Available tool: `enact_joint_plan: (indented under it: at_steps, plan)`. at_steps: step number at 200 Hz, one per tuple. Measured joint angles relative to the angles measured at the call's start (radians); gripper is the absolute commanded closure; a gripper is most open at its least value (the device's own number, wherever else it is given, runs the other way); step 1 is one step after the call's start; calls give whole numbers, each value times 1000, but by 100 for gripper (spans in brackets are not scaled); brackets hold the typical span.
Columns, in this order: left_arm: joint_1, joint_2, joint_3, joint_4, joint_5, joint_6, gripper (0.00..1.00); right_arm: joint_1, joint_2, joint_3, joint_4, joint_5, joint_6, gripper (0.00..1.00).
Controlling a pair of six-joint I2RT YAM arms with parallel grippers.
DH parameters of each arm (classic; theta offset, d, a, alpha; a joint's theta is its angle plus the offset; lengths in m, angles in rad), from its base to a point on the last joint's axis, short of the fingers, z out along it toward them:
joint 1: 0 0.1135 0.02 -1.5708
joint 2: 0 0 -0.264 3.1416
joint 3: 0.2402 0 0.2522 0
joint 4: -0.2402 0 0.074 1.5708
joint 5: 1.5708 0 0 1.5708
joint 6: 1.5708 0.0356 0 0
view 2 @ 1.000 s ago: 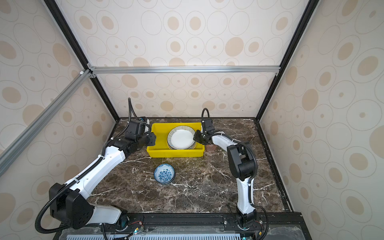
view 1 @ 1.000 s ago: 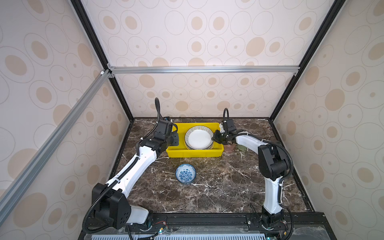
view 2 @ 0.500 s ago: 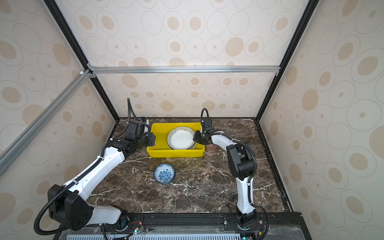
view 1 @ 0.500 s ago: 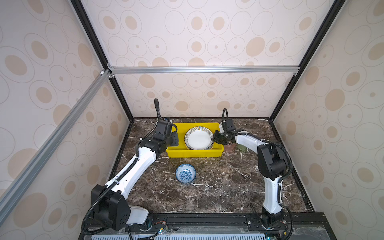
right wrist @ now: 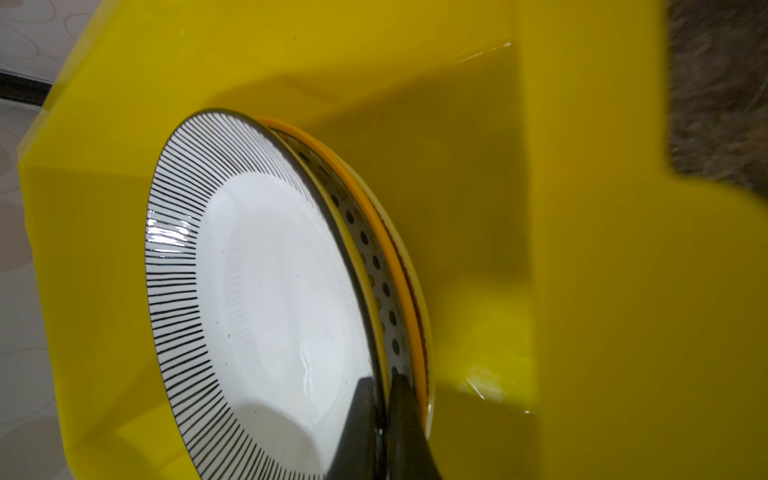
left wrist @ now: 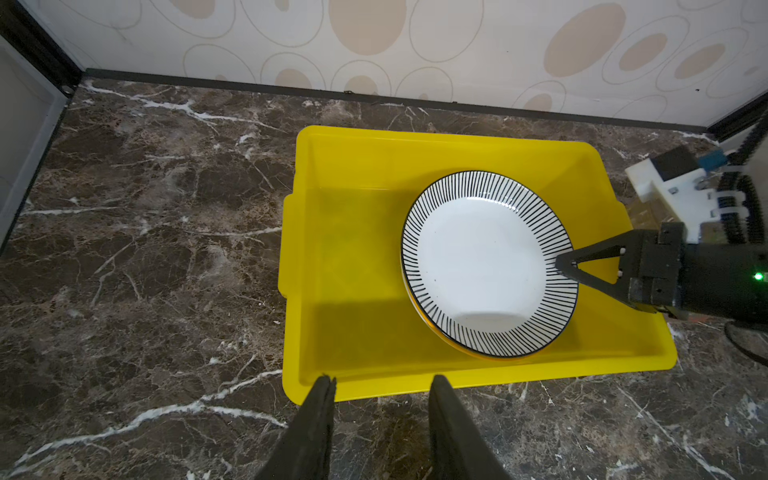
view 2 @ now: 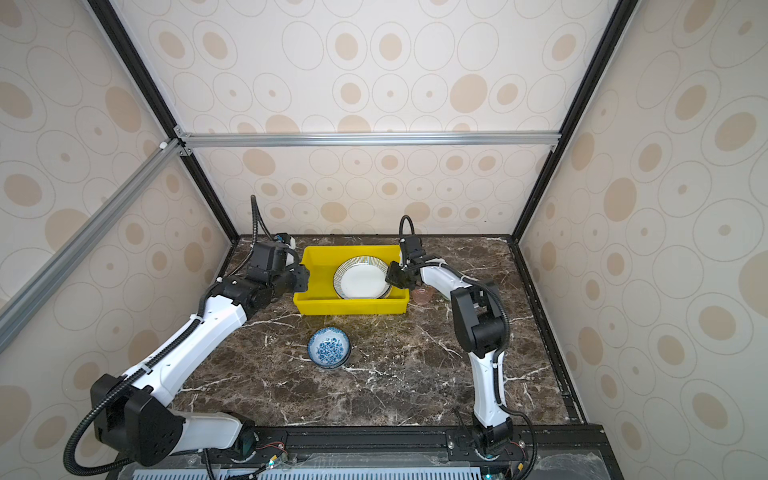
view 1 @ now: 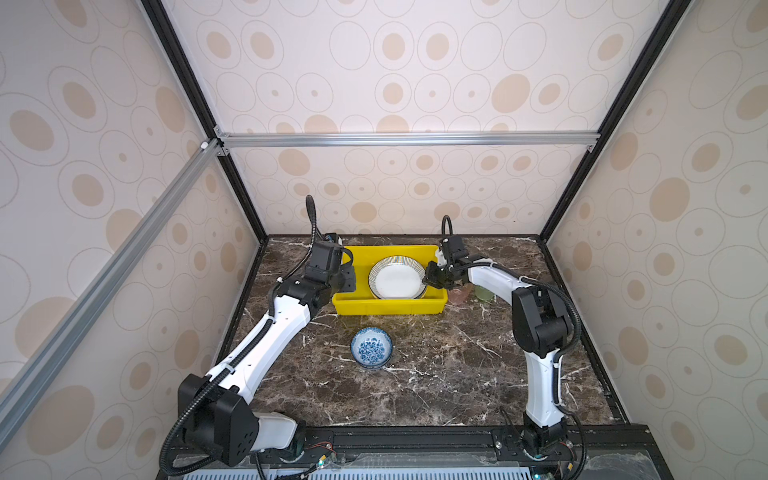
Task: Place the mixed dishes into the plastic bin
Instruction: 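Lower the striped plate onto the dotted plate in the bin with the right gripper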
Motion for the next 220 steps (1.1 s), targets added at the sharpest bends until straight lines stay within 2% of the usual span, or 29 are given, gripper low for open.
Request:
enact_joint_plan:
  at_steps: [53, 108, 144, 181, 220]
  plan:
    - [1, -48, -13, -6, -15, 0, 62, 3, 0, 0, -3, 10, -4, 98]
    - [3, -51, -24, -8, -16, 0, 61, 7, 0, 1, -6, 16, -12, 87]
    - [3, -52, -26, -8, -15, 0, 61, 22, 0, 6, -19, 19, -28, 75]
    - [3, -64, -30, -8, -14, -1, 61, 26, -5, 8, -31, 18, -37, 73]
    - [3, -80, -34, -8, -10, -2, 61, 27, -24, 9, -57, 18, -48, 66]
